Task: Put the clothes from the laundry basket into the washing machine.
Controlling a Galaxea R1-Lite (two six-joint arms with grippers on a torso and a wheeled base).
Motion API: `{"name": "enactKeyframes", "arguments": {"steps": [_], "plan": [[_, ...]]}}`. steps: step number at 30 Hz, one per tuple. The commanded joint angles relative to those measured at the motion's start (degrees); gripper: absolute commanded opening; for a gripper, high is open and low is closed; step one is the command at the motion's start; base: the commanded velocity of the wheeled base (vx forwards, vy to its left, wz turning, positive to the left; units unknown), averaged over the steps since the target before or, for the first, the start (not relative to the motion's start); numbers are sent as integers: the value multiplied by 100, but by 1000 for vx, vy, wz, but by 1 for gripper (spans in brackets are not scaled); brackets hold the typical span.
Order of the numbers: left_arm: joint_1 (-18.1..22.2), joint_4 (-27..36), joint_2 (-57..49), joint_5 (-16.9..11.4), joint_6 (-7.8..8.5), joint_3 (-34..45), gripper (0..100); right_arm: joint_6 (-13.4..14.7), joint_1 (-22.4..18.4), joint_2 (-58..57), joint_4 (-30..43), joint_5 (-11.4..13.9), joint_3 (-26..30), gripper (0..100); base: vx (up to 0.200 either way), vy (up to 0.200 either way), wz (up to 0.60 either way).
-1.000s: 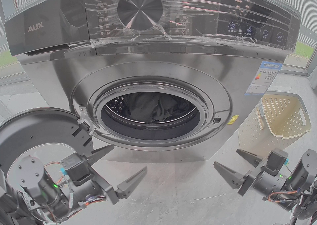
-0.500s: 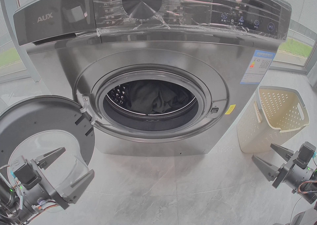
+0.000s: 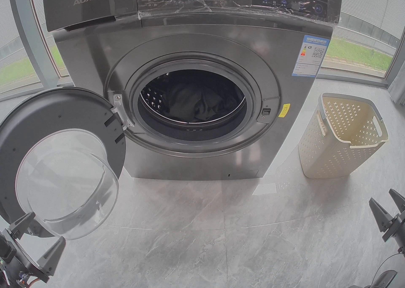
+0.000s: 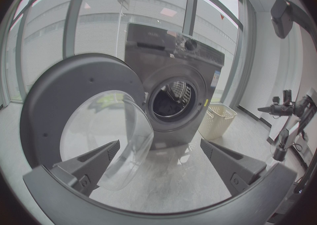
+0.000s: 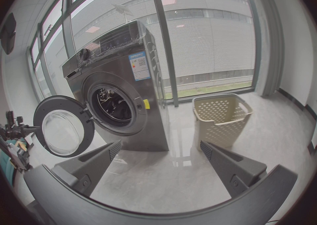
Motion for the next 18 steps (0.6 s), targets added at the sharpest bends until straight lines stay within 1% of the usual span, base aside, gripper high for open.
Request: {"name": "enactKeyframes", "arguments": {"steps": [1,3,4,5,8,10,11,13,14,15,17,18], "plan": [[588,263,-1018,-84,20,9,100,-293,-755,-1422,709,296,-16,100,0,0,0],[702,254,-1141,-93,20,26,100,-372,-896,-1695,990,419,-103,100,0,0,0],[702,254,-1141,-93,20,26,100,-372,-896,-1695,990,419,-103,100,0,0,0],[781,263,-1202,-93,20,35,100,-390,-966,-1870,1219,515,-209,100,-200,0,0],[834,281,-1246,-93,20,53,100,-390,-992,-2002,1430,533,-332,100,-200,0,0],[1009,333,-1281,-84,20,123,100,-398,-1010,-2117,1588,551,-349,100,-200,0,0],[1071,342,-1334,-75,20,167,100,-407,-1028,-2152,1623,551,-341,100,0,0,0],[1220,474,-1501,-31,82,202,100,-407,-1089,-2240,1685,559,-314,100,0,0,0],[1379,676,-1659,-49,214,202,100,-407,-1177,-2327,1764,559,-270,100,0,0,0],[1414,729,-1695,-57,249,202,100,-407,-1195,-2354,1790,559,-262,100,0,0,0],[1721,1116,-2029,-84,469,211,100,-477,-1370,-2591,2036,639,-147,100,0,0,0],[1774,1195,-2064,-31,504,211,100,-539,-1432,-2705,2124,691,-103,100,0,0,0]]}}
